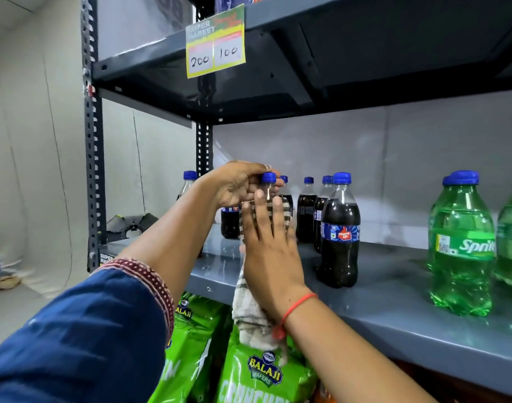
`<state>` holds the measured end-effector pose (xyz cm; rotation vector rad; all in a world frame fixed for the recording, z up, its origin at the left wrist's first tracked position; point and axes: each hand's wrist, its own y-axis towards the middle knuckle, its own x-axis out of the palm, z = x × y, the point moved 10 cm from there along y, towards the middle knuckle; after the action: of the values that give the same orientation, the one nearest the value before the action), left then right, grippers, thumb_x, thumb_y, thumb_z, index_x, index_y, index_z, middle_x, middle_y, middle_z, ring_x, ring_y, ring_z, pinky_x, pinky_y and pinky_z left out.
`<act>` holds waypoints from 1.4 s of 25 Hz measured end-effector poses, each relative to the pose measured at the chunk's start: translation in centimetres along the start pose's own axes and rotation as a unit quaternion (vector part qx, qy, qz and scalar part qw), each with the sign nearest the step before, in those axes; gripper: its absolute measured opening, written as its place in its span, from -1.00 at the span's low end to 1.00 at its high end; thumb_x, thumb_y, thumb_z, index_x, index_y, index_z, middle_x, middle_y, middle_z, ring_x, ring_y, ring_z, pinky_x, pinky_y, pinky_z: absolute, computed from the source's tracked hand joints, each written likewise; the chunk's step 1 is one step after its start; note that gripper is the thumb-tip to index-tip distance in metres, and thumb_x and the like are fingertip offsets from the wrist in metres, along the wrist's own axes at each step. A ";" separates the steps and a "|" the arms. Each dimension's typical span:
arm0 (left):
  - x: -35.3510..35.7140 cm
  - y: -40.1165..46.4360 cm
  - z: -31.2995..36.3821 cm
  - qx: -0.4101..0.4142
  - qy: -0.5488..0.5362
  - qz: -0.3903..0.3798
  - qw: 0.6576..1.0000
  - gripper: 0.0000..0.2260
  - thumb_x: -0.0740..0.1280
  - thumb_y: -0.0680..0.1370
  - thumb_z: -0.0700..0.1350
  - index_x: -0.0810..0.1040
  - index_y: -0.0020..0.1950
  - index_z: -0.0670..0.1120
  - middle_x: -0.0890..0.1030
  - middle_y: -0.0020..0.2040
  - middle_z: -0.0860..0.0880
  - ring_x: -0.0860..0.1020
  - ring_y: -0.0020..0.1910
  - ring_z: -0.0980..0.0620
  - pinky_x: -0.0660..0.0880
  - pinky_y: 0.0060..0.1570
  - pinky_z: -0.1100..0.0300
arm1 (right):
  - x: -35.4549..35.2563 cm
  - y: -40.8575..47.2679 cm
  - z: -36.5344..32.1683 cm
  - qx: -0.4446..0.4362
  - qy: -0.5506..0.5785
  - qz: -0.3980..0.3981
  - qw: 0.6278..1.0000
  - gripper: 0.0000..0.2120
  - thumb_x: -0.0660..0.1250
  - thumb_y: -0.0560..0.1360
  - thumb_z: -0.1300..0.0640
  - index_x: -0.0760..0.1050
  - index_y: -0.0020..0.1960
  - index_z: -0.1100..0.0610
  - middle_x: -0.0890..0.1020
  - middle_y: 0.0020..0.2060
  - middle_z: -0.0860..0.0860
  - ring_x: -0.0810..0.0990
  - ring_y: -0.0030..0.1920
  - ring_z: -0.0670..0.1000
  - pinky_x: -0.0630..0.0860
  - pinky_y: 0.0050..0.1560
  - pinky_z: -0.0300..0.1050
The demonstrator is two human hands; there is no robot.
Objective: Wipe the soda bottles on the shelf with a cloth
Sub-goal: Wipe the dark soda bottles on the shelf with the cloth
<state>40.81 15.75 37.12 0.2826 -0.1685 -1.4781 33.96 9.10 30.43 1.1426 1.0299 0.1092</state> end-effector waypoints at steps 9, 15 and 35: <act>0.5 -0.8 0.3 -0.012 0.023 0.026 0.999 -0.80 0.20 0.53 -0.14 0.54 0.00 -0.23 0.62 -0.09 -0.10 0.54 -0.06 -0.01 0.43 0.16 0.18 | -2.3 0.2 -0.3 -0.047 -0.088 0.066 0.993 -0.37 0.03 0.58 0.08 -0.31 0.41 0.25 -0.18 0.47 0.19 -0.27 0.43 0.19 -0.52 0.23 0.10; 0.0 -0.7 0.3 -0.013 0.033 0.034 0.999 -0.79 0.22 0.52 -0.13 0.57 0.00 -0.23 0.64 -0.10 -0.10 0.57 -0.08 0.02 0.48 0.04 0.24 | -2.3 0.7 -0.6 -0.066 -0.058 0.060 0.994 -0.39 -0.01 0.59 0.12 -0.37 0.38 0.26 -0.24 0.46 0.18 -0.33 0.42 0.17 -0.42 0.33 0.02; 0.5 -0.3 0.0 -0.012 0.008 -0.004 1.000 -0.81 0.17 0.54 -0.16 0.51 -0.01 -0.23 0.70 -0.33 -0.07 0.66 -0.30 0.05 0.59 -0.27 0.27 | 0.9 -1.2 -2.6 -0.314 -0.169 -0.119 0.927 -0.58 0.02 0.58 0.21 0.09 0.42 0.23 0.01 0.49 0.14 -0.15 0.47 0.15 -0.25 0.42 0.05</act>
<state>40.57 15.23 37.01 0.2753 -0.1360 -1.4853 32.10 10.91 28.82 0.4264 0.7330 0.0396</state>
